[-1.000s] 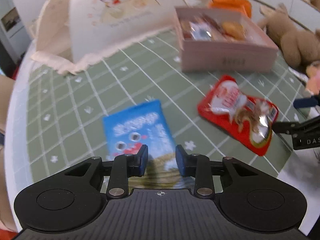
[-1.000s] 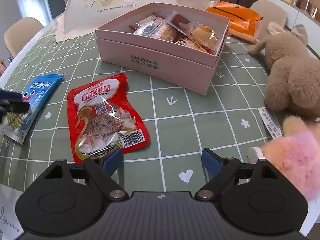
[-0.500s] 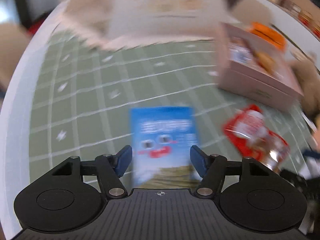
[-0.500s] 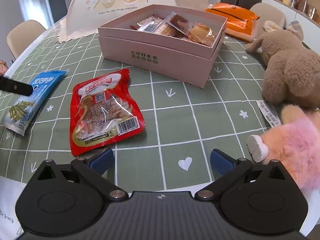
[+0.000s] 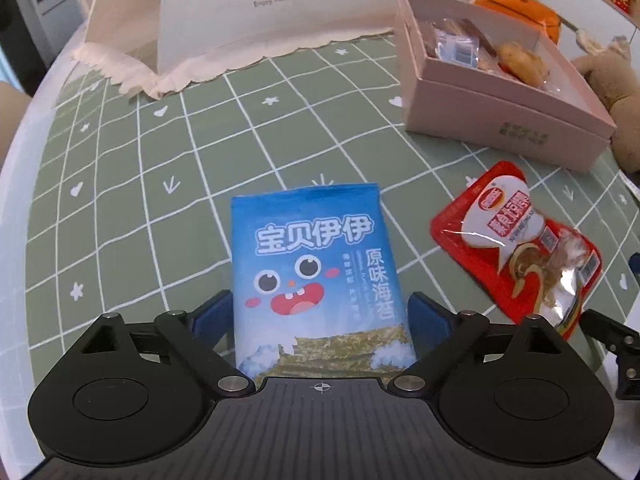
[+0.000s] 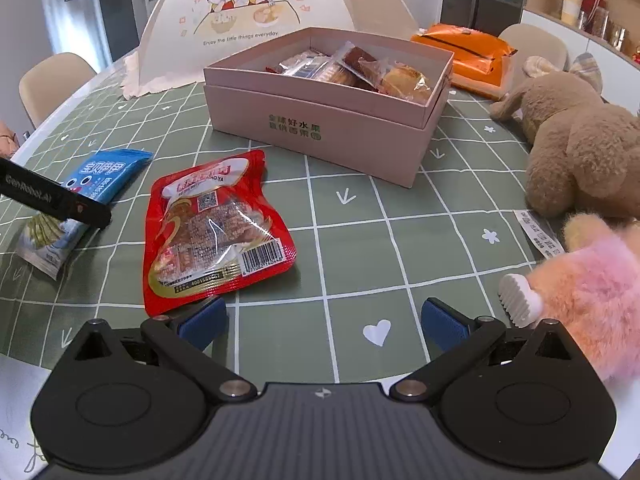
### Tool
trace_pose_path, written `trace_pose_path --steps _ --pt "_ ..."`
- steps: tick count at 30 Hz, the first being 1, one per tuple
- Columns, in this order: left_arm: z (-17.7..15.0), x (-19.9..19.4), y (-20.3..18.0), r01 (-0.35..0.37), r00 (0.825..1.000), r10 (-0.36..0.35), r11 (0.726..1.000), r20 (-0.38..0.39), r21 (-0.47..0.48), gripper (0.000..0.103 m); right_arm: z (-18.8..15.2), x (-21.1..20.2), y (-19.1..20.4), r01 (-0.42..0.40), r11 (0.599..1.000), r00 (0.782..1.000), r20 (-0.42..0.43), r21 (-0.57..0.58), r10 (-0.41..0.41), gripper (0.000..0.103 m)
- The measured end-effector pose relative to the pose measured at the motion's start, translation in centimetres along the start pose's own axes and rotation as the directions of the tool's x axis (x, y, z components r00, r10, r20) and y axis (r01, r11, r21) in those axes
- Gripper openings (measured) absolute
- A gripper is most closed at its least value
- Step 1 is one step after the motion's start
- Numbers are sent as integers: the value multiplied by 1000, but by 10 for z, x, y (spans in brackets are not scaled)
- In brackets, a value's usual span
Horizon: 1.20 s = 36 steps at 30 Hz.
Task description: Organize snacks
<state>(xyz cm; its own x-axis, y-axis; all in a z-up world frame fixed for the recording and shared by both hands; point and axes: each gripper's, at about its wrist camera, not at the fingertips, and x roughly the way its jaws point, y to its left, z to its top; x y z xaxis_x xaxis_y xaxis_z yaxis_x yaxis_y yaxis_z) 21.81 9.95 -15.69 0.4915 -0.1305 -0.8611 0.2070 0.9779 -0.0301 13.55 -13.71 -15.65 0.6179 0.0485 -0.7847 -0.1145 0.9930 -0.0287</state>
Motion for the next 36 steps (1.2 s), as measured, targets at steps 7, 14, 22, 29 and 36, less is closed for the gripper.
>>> trace_pose_path --steps 7,14,22,29,36 --pt "-22 -22 23 159 987 -155 976 39 -146 87 3 -2 7 -58 996 996 -68 -67 53 103" --pt "-54 -60 25 145 988 -132 968 76 -204 87 37 -27 26 -155 972 988 -11 -177 156 94" --pt "-68 -91 9 119 990 -107 981 88 -153 87 74 34 71 -135 964 990 -79 -229 119 94" --pt "-77 -100 6 150 986 -135 975 101 -161 87 67 44 73 -160 972 980 -145 -170 136 92" --pt "-75 -77 -3 180 983 -171 970 67 -163 87 48 18 46 -130 983 978 -180 -128 106 79"
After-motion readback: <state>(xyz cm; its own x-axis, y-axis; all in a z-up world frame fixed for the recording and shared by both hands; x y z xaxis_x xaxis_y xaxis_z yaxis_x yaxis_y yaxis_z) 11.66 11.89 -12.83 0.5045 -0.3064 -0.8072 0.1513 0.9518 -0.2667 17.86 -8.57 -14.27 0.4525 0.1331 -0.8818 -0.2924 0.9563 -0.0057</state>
